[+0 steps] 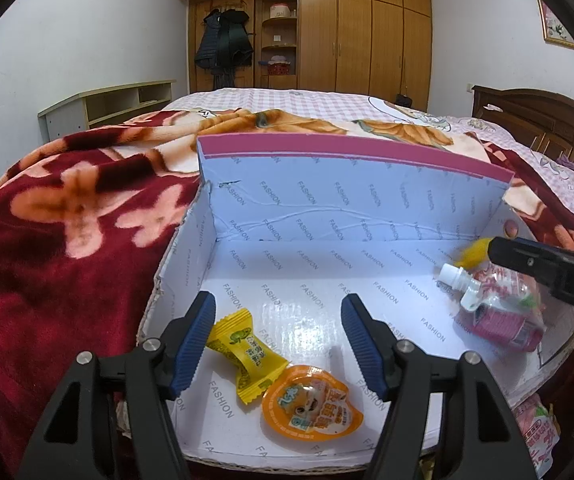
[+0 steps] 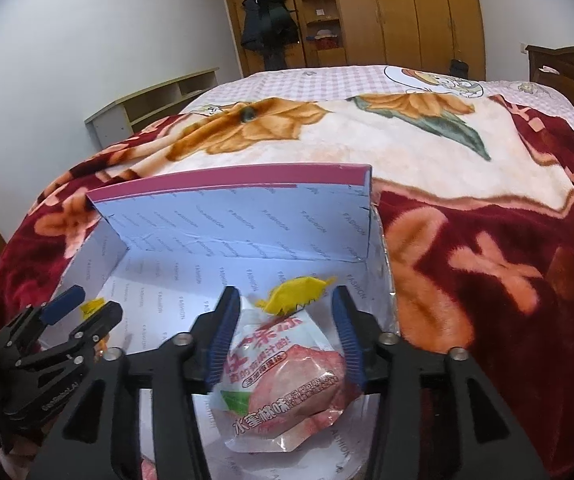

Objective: Organize snacks
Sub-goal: 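Carry the yellow candy bar over the box and release it with the right tool, then move both tools back from the box toward the snack pile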

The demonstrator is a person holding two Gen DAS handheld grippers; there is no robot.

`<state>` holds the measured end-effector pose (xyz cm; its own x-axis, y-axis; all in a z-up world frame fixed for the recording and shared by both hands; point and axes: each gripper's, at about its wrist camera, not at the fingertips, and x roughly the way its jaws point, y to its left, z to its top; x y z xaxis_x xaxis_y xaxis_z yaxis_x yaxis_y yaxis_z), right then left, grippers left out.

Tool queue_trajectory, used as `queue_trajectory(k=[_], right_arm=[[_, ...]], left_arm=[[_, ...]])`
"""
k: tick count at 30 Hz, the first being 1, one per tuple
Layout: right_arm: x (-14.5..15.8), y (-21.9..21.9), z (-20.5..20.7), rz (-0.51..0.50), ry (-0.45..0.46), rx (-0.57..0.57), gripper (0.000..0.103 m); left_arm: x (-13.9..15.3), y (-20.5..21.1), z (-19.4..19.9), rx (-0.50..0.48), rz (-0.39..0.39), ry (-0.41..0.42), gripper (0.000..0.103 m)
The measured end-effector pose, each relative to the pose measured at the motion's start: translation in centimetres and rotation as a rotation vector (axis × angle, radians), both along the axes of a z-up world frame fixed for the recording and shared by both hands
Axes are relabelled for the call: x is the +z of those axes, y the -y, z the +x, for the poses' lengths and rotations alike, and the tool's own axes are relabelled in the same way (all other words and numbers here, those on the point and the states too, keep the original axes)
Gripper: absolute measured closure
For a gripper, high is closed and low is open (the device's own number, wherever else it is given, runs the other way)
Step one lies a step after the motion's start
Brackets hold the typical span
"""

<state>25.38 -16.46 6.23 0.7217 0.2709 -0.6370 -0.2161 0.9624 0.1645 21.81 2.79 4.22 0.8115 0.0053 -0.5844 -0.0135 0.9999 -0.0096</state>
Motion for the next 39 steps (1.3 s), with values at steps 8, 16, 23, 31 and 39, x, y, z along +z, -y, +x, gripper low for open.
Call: queue_trajectory(k=[8, 16, 23, 31, 39], right_arm=[[0.7, -0.4, -1.3, -0.011, 0.005, 0.010, 0.045], [1.9, -0.1, -3.6, -0.013, 0.017, 0.018, 0.043], [3.5, 0.1, -6.1, 0.006, 0.049, 0.017, 0.041], [4.5, -0.1, -9.3, 0.025, 0.068, 0.029, 0.040], [4.4, 0.4, -12.4, 0.044, 0.071, 0.031, 0.040]], left_arm=[[0.2, 0.0, -0.4, -0.005, -0.017, 0.004, 0.034], [1.5, 0.0, -1.9, -0.036, -0.006, -0.003, 0.034], [3.6, 0.0, -4.8, -0.052, 0.037, 0.020, 0.034], [4.8, -1.2, -8.6, -0.034, 0.035, 0.003, 0.034], [5.3, -2.6, -12.4, -0.010, 0.059, 0.012, 0.034]])
